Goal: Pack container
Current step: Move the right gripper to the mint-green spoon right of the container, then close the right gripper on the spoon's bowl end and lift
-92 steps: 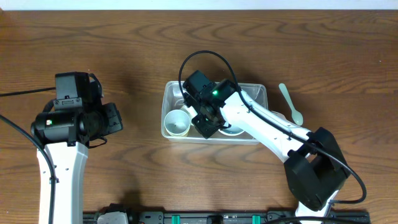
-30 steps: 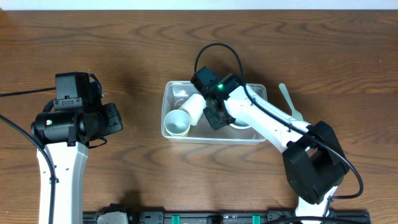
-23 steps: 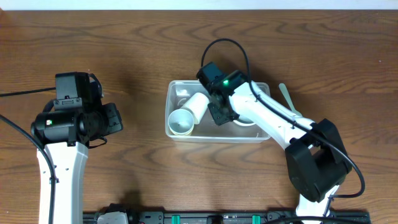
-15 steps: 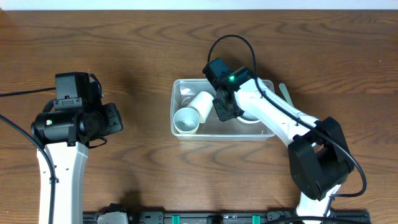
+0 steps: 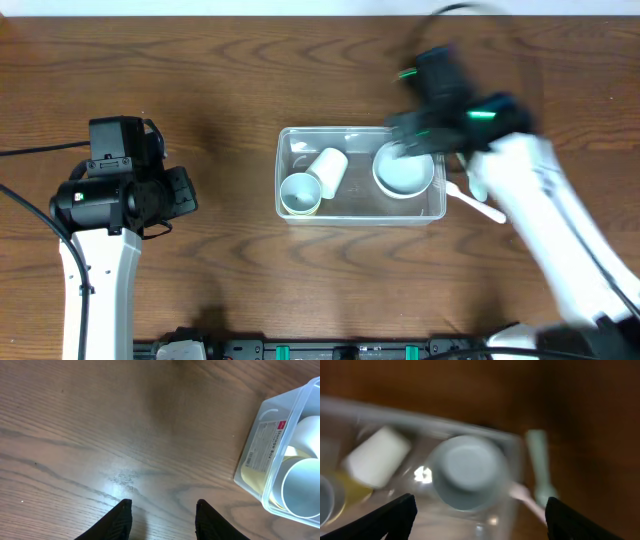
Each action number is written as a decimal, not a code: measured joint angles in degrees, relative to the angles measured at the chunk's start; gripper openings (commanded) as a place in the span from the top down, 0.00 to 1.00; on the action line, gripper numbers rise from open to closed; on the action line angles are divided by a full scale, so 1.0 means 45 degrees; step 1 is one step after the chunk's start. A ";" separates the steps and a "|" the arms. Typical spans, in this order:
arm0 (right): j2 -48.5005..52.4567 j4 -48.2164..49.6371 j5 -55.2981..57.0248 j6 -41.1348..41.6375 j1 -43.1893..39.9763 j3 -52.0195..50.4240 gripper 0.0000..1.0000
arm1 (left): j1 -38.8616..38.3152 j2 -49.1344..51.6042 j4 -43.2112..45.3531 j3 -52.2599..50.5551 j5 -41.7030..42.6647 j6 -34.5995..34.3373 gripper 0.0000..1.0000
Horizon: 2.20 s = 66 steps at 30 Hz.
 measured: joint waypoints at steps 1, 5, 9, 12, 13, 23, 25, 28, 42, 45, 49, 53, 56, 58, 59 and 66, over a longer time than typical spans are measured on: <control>-0.0432 -0.0253 0.0034 0.0005 -0.0704 0.0068 0.16 | 0.0000 0.0000 -0.0010 0.0000 0.0005 0.0000 0.58; -0.0967 -0.1025 0.0243 -0.0330 -0.2676 0.0121 0.11 | 0.0000 0.0000 -0.0015 0.0000 0.0005 0.0000 0.58; -0.0389 -0.1005 0.0233 -0.1132 -0.3959 -0.0427 0.09 | 0.0000 0.0000 -0.0029 0.0000 0.0000 0.0000 0.58; 0.0364 -0.0719 0.0228 -0.1447 -0.4561 -0.0991 0.07 | 0.0005 0.0000 -0.0029 0.0000 0.0000 0.0000 0.58; 0.0675 -0.0627 0.0238 -0.1530 -0.4702 -0.1161 0.07 | 0.0005 0.0000 -0.0029 0.0000 0.0000 0.0000 0.58; 0.4177 -0.0291 0.0015 -0.2613 -0.4979 -0.1787 0.06 | 0.0000 0.0000 -0.0029 0.0000 0.0000 0.0000 0.58; 0.4799 -0.0296 -0.0019 -0.2676 -0.4979 -0.1894 0.05 | 0.0000 0.0000 -0.0029 0.0000 0.0000 0.0000 0.58; 0.5542 -0.0301 -0.0058 -0.2773 -0.4979 -0.2074 0.05 | 0.0005 0.0000 -0.0029 0.0000 0.0000 0.0000 0.58; 0.6717 -0.0044 -0.0097 -0.2817 -0.4979 -0.2215 0.05 | 0.0000 0.0000 -0.0029 0.0000 0.0000 0.0000 0.58; 0.6717 0.0058 -0.0175 -0.2856 -0.4979 -0.2312 0.06 | 0.0005 0.0000 -0.0034 0.0000 0.0000 0.0000 0.58; 0.6475 0.0597 -0.0408 -0.3021 -0.5022 -0.2720 0.08 | 0.0000 0.0000 -0.0034 0.0000 0.0000 0.0000 0.58; 0.6144 0.1365 -0.0947 -0.3152 -0.5085 -0.3235 0.13 | 0.0000 0.0000 -0.0068 0.0000 0.0000 0.0000 0.58; 0.5955 0.1923 -0.1341 -0.3181 -0.5085 -0.3541 0.16 | 0.0000 0.0000 -0.0175 0.0000 0.0005 0.0000 0.58; 0.5863 0.2210 -0.1447 -0.3177 -0.5081 -0.3687 0.18 | 0.0000 0.0000 -0.0223 0.0000 0.0005 0.0000 0.58; 0.5809 0.2317 -0.1457 -0.3177 -0.5081 -0.3759 0.19 | 0.0000 0.0000 -0.0253 0.0000 0.0005 0.0000 0.58; 0.5707 0.2754 -0.1496 -0.3133 -0.5081 -0.3876 0.28 | 0.0000 0.0000 -0.0325 0.0000 0.0000 0.0000 0.58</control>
